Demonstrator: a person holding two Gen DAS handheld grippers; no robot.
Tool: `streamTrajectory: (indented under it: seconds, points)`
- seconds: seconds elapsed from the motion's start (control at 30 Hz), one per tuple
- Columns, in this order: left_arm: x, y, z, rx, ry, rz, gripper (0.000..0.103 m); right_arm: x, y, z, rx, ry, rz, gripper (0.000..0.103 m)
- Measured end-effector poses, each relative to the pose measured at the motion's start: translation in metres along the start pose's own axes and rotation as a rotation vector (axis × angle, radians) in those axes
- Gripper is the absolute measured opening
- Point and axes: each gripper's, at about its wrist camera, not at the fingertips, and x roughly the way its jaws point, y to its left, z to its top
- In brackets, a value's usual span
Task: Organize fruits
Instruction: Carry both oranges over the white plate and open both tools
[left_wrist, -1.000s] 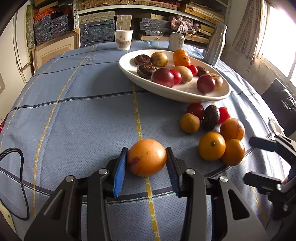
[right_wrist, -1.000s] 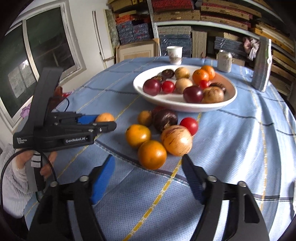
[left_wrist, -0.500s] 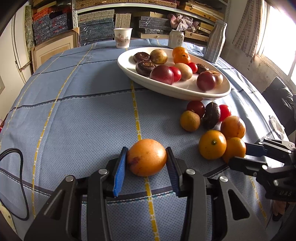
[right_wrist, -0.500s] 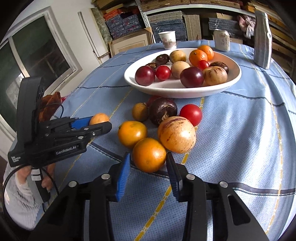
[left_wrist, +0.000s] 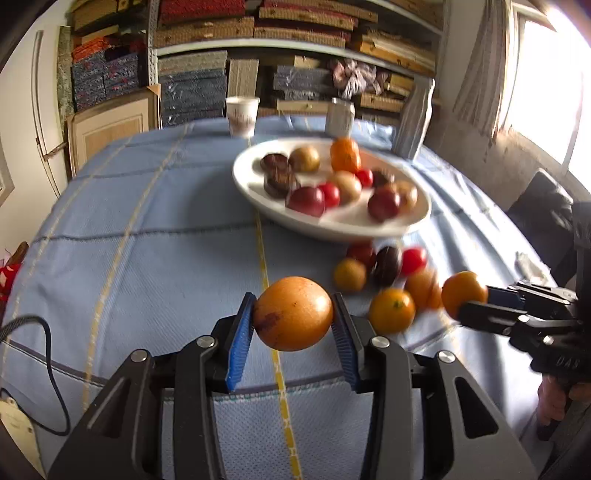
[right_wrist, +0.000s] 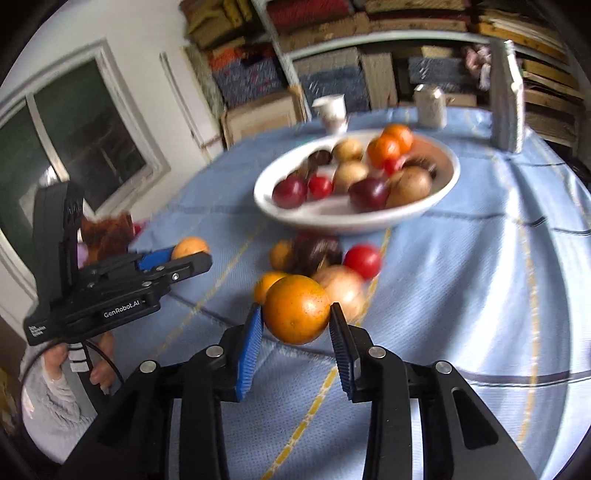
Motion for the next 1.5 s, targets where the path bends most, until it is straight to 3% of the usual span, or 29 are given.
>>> streamTrajectory:
  seconds: [0.17,0.33,0.43,0.63,0.8,1.17,1.23,1.3,1.4,1.5]
  points:
    - [-0.028,-0.004,0.057,0.021,-0.086,0.038,0.040,-0.046,-0.012,0.052,0.023,-0.139,-0.046,0.037]
    - [-0.030,-0.004,0.113,-0.039,-0.152,-0.014,0.040,-0.076,-0.008,0.109,0.000,-0.267,-0.062,0.037]
    - [-0.007,-0.011,0.127,-0.013,-0.160,0.065,0.040,-0.062,-0.002,0.125,-0.016,-0.287,-0.068,0.037]
    - [0.060,0.002,0.118,-0.042,-0.066,0.071,0.040,0.007,-0.005,0.117,-0.019,-0.169,-0.049,0.037]
    - [0.107,0.020,0.104,-0.076,0.026,0.049,0.040,0.054,-0.017,0.107,-0.001,-0.066,-0.084,0.037]
    - [0.114,0.014,0.101,-0.049,0.030,0.061,0.041,0.084,-0.008,0.090,-0.047,-0.007,-0.122,0.038]
    - [0.110,0.016,0.100,-0.056,0.023,0.058,0.057,0.082,-0.007,0.090,-0.049,-0.016,-0.122,0.051]
    - [0.104,0.014,0.100,-0.060,0.009,0.065,0.076,0.075,-0.007,0.090,-0.043,-0.040,-0.125,0.055]
    - [0.095,0.008,0.100,-0.035,-0.010,0.073,0.079,0.061,-0.005,0.090,-0.045,-0.069,-0.114,0.056]
    - [0.082,0.005,0.099,-0.032,-0.032,0.079,0.079,0.043,-0.002,0.088,-0.051,-0.114,-0.107,0.065]
